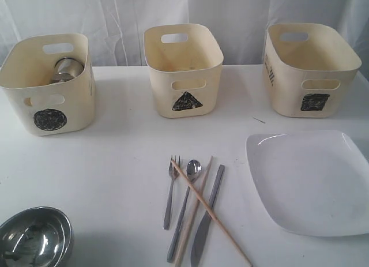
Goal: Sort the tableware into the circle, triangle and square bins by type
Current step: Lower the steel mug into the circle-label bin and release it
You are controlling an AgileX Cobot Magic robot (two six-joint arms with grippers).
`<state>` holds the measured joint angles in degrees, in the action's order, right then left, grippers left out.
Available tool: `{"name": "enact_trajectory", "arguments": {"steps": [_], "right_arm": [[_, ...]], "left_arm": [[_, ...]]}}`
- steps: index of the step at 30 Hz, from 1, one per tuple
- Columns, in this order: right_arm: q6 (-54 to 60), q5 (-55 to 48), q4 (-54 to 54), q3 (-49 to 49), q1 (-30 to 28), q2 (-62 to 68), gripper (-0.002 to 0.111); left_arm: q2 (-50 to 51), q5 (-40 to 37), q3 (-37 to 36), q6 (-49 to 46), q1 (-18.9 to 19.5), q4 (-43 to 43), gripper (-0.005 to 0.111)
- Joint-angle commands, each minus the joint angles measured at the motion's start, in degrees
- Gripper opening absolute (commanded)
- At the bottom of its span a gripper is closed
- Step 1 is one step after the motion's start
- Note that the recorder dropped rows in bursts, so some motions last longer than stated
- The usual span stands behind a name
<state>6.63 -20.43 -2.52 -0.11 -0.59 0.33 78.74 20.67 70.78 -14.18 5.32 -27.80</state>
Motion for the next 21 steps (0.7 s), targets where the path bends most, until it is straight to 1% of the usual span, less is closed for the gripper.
{"name": "enact_trajectory", "arguments": {"steps": [1,4,7,16,17,18,19,20,21], "right_arm": [[0.0,0.4,0.2,0.1,0.0,-0.3,0.0],[0.0,0.4,0.2,0.1,0.0,-0.3,0.0],[0.0,0.4,0.2,0.1,0.0,-0.3,0.0],[0.0,0.4,0.2,0.1,0.0,-0.3,0.0],[0.0,0.4,0.2,0.1,0.0,-0.3,0.0],[0.0,0.4,0.2,0.1,0.0,-0.3,0.0],[0.0,0.4,0.2,0.1,0.0,-0.3,0.0],[0.0,0.4,0.2,0.1,0.0,-0.3,0.0],[0.0,0.4,0.2,0.1,0.0,-0.3,0.0]], "left_arm": [[10.8,0.5,0.0,5.9,-0.5,10.0,0.0],[17.9,-0.7,0.0,12.0,-1.0,19.6,0.0],[21.4,-2.6,0.0,17.7,-1.9,25.4,0.0],[23.9,-9.0,0.0,18.5,-2.6,26.0,0.001],[23.9,-9.6,0.0,18.5,-2.6,26.0,0.003],[23.6,-11.1,0.0,18.5,-2.6,26.0,0.012],[23.4,-11.9,0.0,18.5,-2.6,26.1,0.018],[22.0,-14.9,0.0,18.5,-2.6,26.1,0.033],[21.3,-16.7,0.0,18.5,-2.6,26.1,0.039]]}}
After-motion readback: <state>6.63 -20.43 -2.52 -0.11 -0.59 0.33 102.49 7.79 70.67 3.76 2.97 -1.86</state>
